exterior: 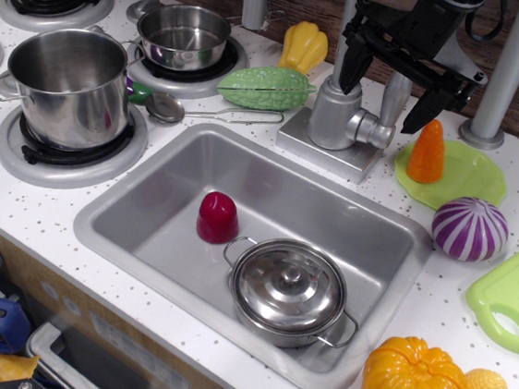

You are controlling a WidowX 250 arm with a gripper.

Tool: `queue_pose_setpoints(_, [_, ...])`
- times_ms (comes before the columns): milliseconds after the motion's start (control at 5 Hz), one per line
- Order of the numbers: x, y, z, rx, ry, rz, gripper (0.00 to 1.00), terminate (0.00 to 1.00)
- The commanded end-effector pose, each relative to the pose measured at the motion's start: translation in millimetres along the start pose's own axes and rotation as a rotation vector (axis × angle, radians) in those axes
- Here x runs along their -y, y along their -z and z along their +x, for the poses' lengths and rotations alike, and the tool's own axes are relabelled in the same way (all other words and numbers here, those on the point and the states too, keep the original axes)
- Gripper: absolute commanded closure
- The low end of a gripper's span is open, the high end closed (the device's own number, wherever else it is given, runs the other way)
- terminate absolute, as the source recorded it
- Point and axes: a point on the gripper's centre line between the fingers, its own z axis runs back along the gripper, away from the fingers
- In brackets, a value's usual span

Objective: Turn lever vertical to front

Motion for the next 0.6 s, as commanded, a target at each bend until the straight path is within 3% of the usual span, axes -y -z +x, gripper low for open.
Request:
queue_pose_setpoints(0, [0.0,0.0,0.0,0.0,0.0,0.0,0.0,0.0])
queue_pose_setpoints(400, [8.8,-4.5,19.6,0.119,-0.015,-0.001,0.0,0.0])
